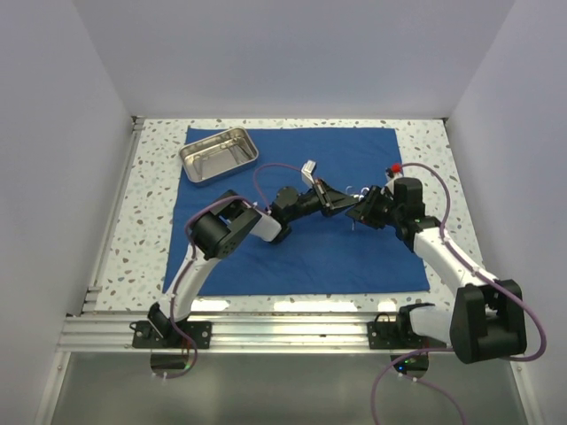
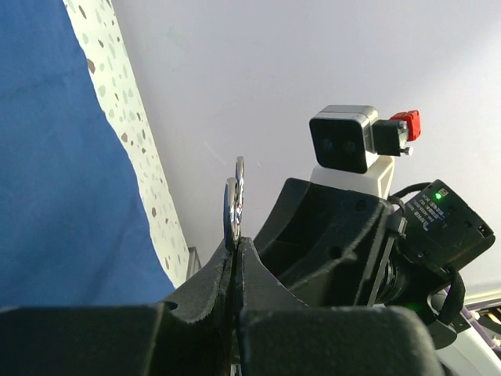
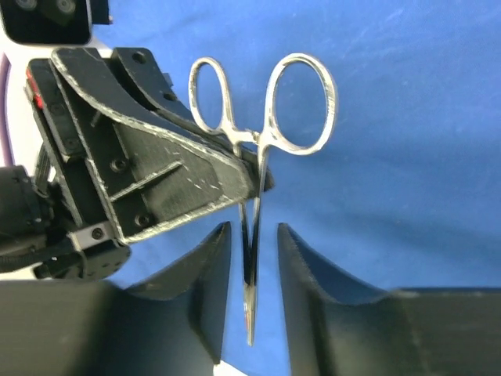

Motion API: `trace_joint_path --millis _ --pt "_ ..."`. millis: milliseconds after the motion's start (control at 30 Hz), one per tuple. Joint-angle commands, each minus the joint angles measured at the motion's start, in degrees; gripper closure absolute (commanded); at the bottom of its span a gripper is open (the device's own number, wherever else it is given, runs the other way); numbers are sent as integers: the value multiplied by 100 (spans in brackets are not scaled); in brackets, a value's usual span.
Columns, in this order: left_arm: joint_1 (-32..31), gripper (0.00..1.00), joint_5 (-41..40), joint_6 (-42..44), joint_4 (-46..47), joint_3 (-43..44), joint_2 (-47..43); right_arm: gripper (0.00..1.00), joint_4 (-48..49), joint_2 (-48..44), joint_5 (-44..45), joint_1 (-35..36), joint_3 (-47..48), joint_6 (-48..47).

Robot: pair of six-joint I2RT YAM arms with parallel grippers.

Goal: Open and lay out the surgical kit
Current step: Place the medical item in the surgical kit.

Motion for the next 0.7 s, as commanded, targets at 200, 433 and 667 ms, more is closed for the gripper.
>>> trace_joint_path --millis 200,433,667 --pt "35 100 -137 63 1526 96 14 100 -121 -144 238 25 191 -144" --pt "184 49 478 1658 -792 177 -476 100 -534 -57 756 8 340 -373" --pt "570 9 -321 3929 -3983 18 -1628 100 -639 242 898 8 471 -452"
